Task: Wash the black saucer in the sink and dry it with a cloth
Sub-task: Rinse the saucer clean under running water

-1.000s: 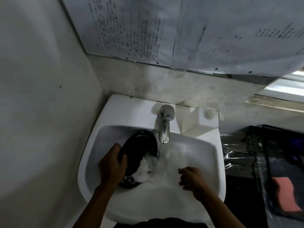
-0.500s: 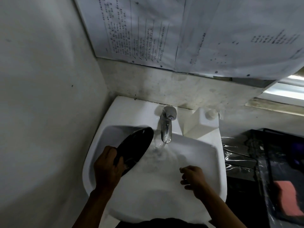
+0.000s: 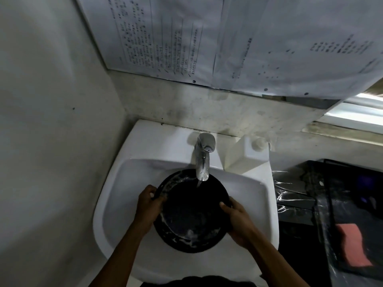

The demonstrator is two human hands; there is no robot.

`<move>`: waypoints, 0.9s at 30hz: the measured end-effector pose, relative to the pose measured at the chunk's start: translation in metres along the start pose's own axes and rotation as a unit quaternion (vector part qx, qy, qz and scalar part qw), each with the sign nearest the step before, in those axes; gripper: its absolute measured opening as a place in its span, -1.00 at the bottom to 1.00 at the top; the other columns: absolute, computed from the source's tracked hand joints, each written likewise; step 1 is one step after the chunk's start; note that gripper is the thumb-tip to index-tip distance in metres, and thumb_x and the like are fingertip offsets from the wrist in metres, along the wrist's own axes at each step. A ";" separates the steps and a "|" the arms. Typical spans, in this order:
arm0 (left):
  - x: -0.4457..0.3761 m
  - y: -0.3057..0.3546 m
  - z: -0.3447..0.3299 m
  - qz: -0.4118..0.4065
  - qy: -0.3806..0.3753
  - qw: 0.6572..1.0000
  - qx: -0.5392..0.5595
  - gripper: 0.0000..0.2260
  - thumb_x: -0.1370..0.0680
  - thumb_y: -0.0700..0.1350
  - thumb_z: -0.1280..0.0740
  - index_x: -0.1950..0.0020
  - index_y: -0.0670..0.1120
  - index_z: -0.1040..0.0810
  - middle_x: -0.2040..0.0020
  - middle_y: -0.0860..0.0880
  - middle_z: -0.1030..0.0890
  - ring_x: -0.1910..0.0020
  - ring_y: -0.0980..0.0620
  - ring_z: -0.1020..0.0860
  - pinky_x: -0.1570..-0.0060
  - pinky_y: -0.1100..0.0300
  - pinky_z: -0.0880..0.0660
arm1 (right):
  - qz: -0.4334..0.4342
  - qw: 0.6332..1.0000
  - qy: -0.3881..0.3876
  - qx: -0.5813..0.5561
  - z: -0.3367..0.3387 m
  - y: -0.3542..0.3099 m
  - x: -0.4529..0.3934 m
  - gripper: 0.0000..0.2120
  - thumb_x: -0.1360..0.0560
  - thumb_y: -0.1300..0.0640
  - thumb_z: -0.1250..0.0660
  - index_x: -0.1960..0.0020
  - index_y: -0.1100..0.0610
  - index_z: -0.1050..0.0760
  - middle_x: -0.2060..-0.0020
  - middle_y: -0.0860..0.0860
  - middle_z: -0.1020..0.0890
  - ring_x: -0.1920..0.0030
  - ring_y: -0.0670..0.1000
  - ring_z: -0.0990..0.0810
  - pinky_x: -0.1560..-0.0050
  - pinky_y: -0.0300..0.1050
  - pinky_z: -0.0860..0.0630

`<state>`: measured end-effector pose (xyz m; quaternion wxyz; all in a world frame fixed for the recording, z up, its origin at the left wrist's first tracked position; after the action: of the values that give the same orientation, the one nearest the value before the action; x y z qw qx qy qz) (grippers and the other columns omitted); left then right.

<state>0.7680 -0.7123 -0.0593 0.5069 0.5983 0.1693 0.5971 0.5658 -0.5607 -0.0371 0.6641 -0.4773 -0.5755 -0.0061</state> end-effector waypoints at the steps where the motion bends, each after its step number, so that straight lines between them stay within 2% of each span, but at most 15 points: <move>1: 0.000 -0.002 -0.005 0.018 -0.023 0.999 -0.043 -0.90 -0.53 -0.23 -0.35 0.09 -0.14 -0.43 0.21 -0.08 -0.54 0.23 -0.06 -0.54 0.27 0.15 -0.47 | 0.009 1.000 0.016 0.023 0.002 -0.001 -0.001 -0.75 -0.63 0.32 -0.15 -0.23 0.15 -0.49 -0.05 0.20 -0.67 -0.03 0.21 -0.68 -0.02 0.14 -0.62; 2: -0.001 -0.006 -0.010 0.028 -0.049 0.991 -0.120 -0.82 -0.55 -0.16 -0.34 -0.12 -0.11 -0.42 0.06 -0.09 -0.57 0.10 -0.08 -0.57 0.14 0.09 -0.52 | 0.013 0.998 0.031 0.055 0.004 -0.001 -0.002 -0.74 -0.62 0.35 -0.14 -0.23 0.18 -0.48 -0.03 0.22 -0.67 0.01 0.22 -0.68 0.06 0.10 -0.64; 3: -0.003 -0.010 -0.016 0.021 -0.074 0.970 -0.230 -0.64 -0.56 -0.11 -0.31 -0.32 -0.09 -0.33 -0.12 -0.10 -0.53 -0.06 -0.10 -0.55 -0.02 0.06 -0.51 | 0.013 0.995 0.042 0.087 0.005 0.000 -0.004 -0.74 -0.61 0.36 -0.14 -0.22 0.19 -0.47 -0.01 0.23 -0.66 0.04 0.23 -0.69 0.13 0.09 -0.65; 4: -0.002 -0.009 -0.022 0.001 -0.080 0.935 -0.345 -0.50 -0.57 -0.09 -0.28 -0.47 -0.09 -0.20 -0.29 -0.13 -0.43 -0.21 -0.12 -0.47 -0.16 0.03 -0.46 | 0.014 0.993 0.047 0.112 0.005 -0.001 -0.005 -0.75 -0.59 0.38 -0.14 -0.19 0.19 -0.47 0.01 0.24 -0.66 0.07 0.24 -0.69 0.15 0.11 -0.65; 5: 0.000 -0.003 -0.030 -0.037 -0.063 0.897 -0.435 -0.43 -0.57 -0.09 -0.25 -0.53 -0.09 -0.12 -0.39 -0.15 -0.34 -0.31 -0.14 -0.38 -0.25 0.02 -0.40 | 0.018 0.990 0.047 0.131 0.003 -0.001 -0.005 -0.76 -0.58 0.39 -0.15 -0.15 0.19 -0.48 0.04 0.24 -0.66 0.10 0.25 -0.68 0.15 0.16 -0.65; 6: 0.004 0.007 -0.040 -0.091 -0.049 0.873 -0.477 -0.45 -0.57 -0.10 -0.22 -0.53 -0.09 -0.15 -0.42 -0.14 -0.31 -0.35 -0.15 -0.33 -0.29 0.01 -0.35 | 0.023 0.988 0.046 0.147 0.001 -0.003 -0.006 -0.77 -0.56 0.41 -0.15 -0.09 0.19 -0.49 0.08 0.23 -0.66 0.14 0.26 -0.67 0.13 0.20 -0.62; 8: 0.013 0.022 -0.068 -0.216 -0.092 0.854 -0.465 -0.55 -0.57 -0.12 -0.17 -0.47 -0.07 -0.29 -0.41 -0.11 -0.36 -0.37 -0.13 -0.32 -0.33 0.04 -0.30 | 0.032 0.983 0.046 0.176 -0.003 -0.002 -0.009 -0.76 -0.52 0.44 -0.16 -0.05 0.21 -0.50 0.11 0.23 -0.66 0.14 0.25 -0.66 0.11 0.20 -0.61; 10: 0.024 0.027 -0.098 -0.310 -0.200 0.813 -0.450 -0.55 -0.58 -0.11 -0.14 -0.49 -0.08 -0.28 -0.48 -0.09 -0.31 -0.46 -0.10 -0.25 -0.43 0.07 -0.21 | 0.034 0.980 0.039 0.193 -0.006 0.001 -0.013 -0.74 -0.49 0.46 -0.16 -0.10 0.26 -0.49 0.07 0.26 -0.64 0.10 0.26 -0.67 0.16 0.18 -0.63; 13: 0.024 0.018 -0.123 -0.342 -0.284 0.767 -0.462 -0.49 -0.63 -0.04 -0.05 -0.58 -0.08 -0.05 -0.59 -0.06 -0.06 -0.57 -0.05 0.01 -0.53 0.07 0.04 | 0.032 0.981 0.046 0.186 -0.005 -0.002 -0.016 -0.72 -0.45 0.50 -0.13 -0.09 0.33 -0.46 0.13 0.24 -0.62 0.21 0.14 -0.66 0.34 -0.05 -0.58; 15: 0.015 0.010 -0.125 -0.348 -0.286 0.747 -0.489 -0.46 -0.63 0.11 0.06 -0.59 0.03 0.10 -0.61 0.03 0.11 -0.57 0.00 0.18 -0.50 0.05 0.21 | 0.046 0.980 0.053 0.185 0.001 -0.009 -0.015 -0.73 -0.46 0.50 -0.11 -0.08 0.31 -0.44 0.12 0.26 -0.61 0.22 0.12 -0.64 0.33 -0.03 -0.57; 17: 0.003 0.005 -0.119 -0.327 -0.282 0.743 -0.512 -0.43 -0.62 0.23 0.10 -0.57 0.12 0.21 -0.59 0.11 0.24 -0.55 0.02 0.26 -0.50 -0.02 0.27 | 0.059 0.978 0.046 0.194 0.006 -0.017 -0.013 -0.70 -0.48 0.47 -0.11 -0.11 0.23 -0.44 0.06 0.23 -0.62 0.12 0.16 -0.65 0.19 0.07 -0.61; 19: -0.007 0.004 -0.109 -0.300 -0.261 0.747 -0.533 -0.41 -0.62 0.26 0.11 -0.57 0.11 0.23 -0.59 0.08 0.22 -0.57 0.02 0.22 -0.50 -0.05 0.29 | 0.080 0.974 0.047 0.205 0.009 -0.022 -0.009 -0.66 -0.48 0.45 -0.11 -0.14 0.16 -0.44 0.01 0.17 -0.61 0.02 0.15 -0.64 0.06 0.11 -0.63; 22: -0.016 0.006 -0.094 -0.290 -0.193 0.760 -0.548 -0.38 -0.60 0.27 0.17 -0.60 0.02 0.14 -0.60 0.03 0.13 -0.56 0.06 0.25 -0.49 0.07 0.34 | 0.135 0.957 0.068 0.247 0.010 -0.027 -0.007 -0.64 -0.48 0.43 -0.13 -0.15 0.09 -0.45 -0.01 0.06 -0.60 -0.01 0.04 -0.60 0.01 0.04 -0.61; 25: -0.018 -0.005 -0.079 -0.280 -0.160 0.764 -0.558 -0.32 -0.53 0.34 0.31 -0.58 0.04 0.20 -0.58 0.06 0.24 -0.51 0.11 0.39 -0.47 0.00 0.37 | 0.198 0.926 0.095 0.306 0.006 -0.027 -0.007 -0.68 -0.48 0.39 -0.17 -0.13 0.08 -0.47 0.04 -0.02 -0.61 0.01 -0.01 -0.59 0.00 0.02 -0.58; 27: -0.018 -0.024 -0.066 -0.250 -0.147 0.771 -0.567 -0.33 -0.55 0.34 0.27 -0.57 0.04 0.23 -0.58 0.05 0.26 -0.50 0.10 0.40 -0.46 -0.04 0.34 | 0.235 0.908 0.115 0.327 0.004 -0.025 -0.003 -0.69 -0.49 0.38 -0.19 -0.15 0.10 -0.47 0.06 -0.03 -0.62 0.03 -0.07 -0.60 0.03 -0.13 -0.55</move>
<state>0.7149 -0.6899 -0.1042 0.9043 0.2196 -0.1327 0.3412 0.5478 -0.5736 -0.0240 0.8267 -0.3503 -0.3366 0.2840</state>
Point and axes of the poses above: each hand's wrist, its own x-axis away from the middle knuckle, its own z-axis out of the back of the hand, y = z × x, the point moved 3 cm from there along -x, towards the middle knuckle
